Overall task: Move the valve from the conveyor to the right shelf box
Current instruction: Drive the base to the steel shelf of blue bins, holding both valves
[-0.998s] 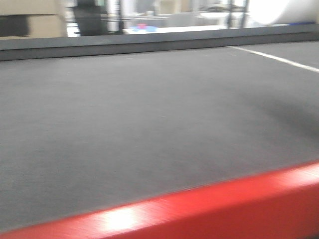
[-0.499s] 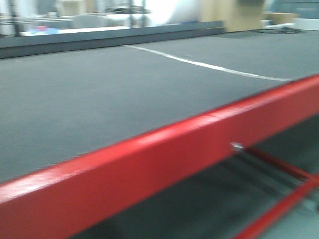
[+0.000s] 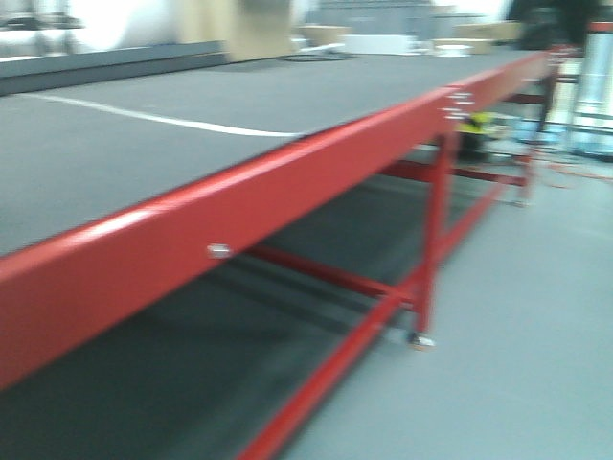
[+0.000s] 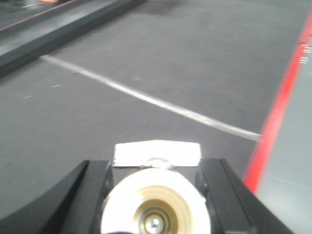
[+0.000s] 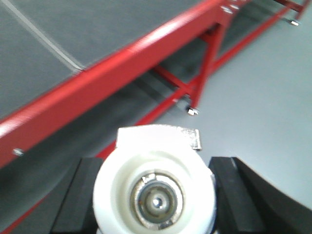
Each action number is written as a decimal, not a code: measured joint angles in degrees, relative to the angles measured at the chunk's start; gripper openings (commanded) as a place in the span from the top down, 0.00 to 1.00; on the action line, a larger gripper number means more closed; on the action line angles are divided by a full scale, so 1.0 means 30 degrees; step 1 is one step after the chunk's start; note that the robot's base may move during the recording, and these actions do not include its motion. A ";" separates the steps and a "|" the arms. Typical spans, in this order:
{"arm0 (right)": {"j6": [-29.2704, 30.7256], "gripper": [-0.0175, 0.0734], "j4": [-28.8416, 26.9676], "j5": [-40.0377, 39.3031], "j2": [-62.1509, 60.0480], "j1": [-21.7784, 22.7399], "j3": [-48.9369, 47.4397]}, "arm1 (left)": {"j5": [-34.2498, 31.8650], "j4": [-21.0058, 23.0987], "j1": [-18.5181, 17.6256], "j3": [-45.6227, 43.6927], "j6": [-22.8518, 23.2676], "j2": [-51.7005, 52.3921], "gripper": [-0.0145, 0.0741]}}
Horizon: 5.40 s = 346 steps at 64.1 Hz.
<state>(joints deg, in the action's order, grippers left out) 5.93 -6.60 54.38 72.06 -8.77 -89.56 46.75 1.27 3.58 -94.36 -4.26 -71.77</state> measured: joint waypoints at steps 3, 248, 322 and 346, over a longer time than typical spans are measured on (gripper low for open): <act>0.0000 0.98 0.0000 0.0000 0.0000 0.0000 0.0000 | 0.0000 0.0000 0.0000 0.0000 0.0000 0.0000 0.96; 0.0000 0.98 -0.0004 0.0000 -0.0033 0.0000 0.0000 | 0.0000 -0.0001 0.0000 0.0000 0.0000 -0.0033 0.96; 0.0000 0.98 -0.0004 0.0000 -0.0033 0.0000 0.0000 | -0.0048 -0.0001 0.0000 0.0000 0.0000 -0.0033 0.96; 0.0000 0.98 -0.0004 0.0000 -0.0033 0.0000 0.0000 | -0.0096 -0.0001 0.0000 0.0000 0.0000 -0.0033 0.96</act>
<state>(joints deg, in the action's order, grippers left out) 5.93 -6.61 54.38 71.96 -8.77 -89.56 46.46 1.26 3.58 -94.36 -4.26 -71.87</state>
